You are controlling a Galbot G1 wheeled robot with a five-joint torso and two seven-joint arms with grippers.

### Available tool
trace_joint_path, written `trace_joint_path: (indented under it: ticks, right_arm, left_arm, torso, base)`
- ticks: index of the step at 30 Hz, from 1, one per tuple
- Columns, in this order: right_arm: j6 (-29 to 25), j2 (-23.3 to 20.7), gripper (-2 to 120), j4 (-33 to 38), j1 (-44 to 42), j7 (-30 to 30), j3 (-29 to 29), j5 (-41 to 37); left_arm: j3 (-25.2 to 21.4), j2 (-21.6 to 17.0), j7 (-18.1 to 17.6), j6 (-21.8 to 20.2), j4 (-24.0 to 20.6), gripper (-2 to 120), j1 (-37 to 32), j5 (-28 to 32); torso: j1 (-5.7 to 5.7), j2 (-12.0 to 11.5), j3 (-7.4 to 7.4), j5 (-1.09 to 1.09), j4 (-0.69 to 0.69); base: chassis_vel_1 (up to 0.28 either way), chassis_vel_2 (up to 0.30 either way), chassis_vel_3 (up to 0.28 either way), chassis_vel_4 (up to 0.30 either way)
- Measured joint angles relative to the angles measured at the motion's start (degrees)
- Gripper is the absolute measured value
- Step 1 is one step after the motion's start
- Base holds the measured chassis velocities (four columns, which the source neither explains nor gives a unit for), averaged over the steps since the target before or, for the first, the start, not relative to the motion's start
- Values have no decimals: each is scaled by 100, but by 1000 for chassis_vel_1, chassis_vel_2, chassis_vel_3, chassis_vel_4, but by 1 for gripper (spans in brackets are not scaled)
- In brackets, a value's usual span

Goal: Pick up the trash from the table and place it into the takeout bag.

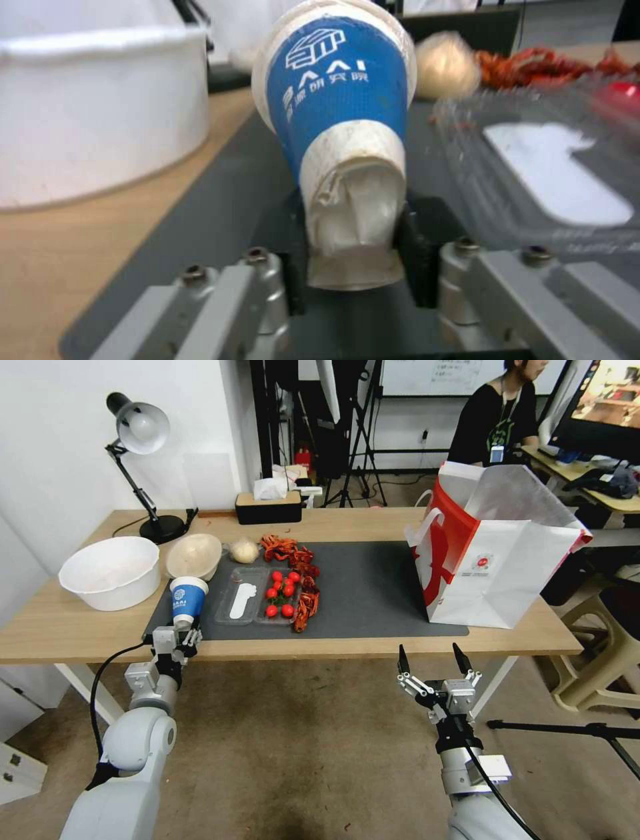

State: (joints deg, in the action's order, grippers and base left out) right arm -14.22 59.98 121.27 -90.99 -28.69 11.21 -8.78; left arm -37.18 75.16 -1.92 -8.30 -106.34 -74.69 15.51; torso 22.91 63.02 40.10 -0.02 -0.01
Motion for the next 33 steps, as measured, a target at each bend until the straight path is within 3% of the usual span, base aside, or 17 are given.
trace_joint_path:
  ticks: [2, 8, 12, 16, 22, 24, 26, 31, 33]
  right_arm:
    - [0, 10, 99, 2, -3, -1, -1, 0]
    - [2, 28, 99, 8, 0, -3, -2, 6]
    - [4, 33, 99, 17, 9, -3, -8, 12]
    - [9, 42, 99, 32, 11, -2, -41, 26]
    - [17, 50, 99, 43, 8, 2, -68, 49]
    - [20, 51, 99, 43, 5, 3, -69, 55]
    - [38, 52, 99, 44, -4, 3, -59, 77]
    - [68, 53, 99, 48, -6, -1, -27, 109]
    - [97, 48, 99, 54, -11, -10, -15, 130]
  left_arm:
    - [-32, -19, 62, 101, -155, 17, -78, -72]
    - [-69, -103, 111, 133, -636, 5, -313, -100]
    - [-14, -216, 162, 151, -967, 4, -327, 88]
    - [285, -554, 289, 246, -1292, 4, -109, 679]
    - [1016, -1271, 738, 516, -1146, 4, 597, 1732]
    - [1129, -1354, 818, 554, -1098, 4, 710, 1851]
    - [1616, -1665, 1122, 678, -900, 4, 1197, 2259]
    - [2123, -1917, 1259, 718, -713, 4, 1820, 2608]
    - [2606, -2045, 1304, 726, -504, 4, 2481, 2972]
  torso:
    - [0, 0, 0, 3, 1]
    - [0, 1, 0, 2, 2]
    - [0, 1, 0, 3, 1]
    - [0, 1, 0, 4, 0]
    - [0, 1, 1, 1, 1]
    - [0, 1, 1, 1, 0]
    - [0, 1, 1, 0, 0]
    - [1, 0, 1, 2, 1]
    - [1, 1, 1, 3, 0]
  base:
    - [0, 0, 0, 0]
    - [0, 0, 0, 0]
    - [0, 0, 0, 0]
    - [0, 0, 0, 0]
    - [0, 0, 0, 0]
    - [0, 0, 0, 0]
    - [0, 0, 0, 0]
    - [0, 0, 0, 0]
    - [0, 0, 0, 0]
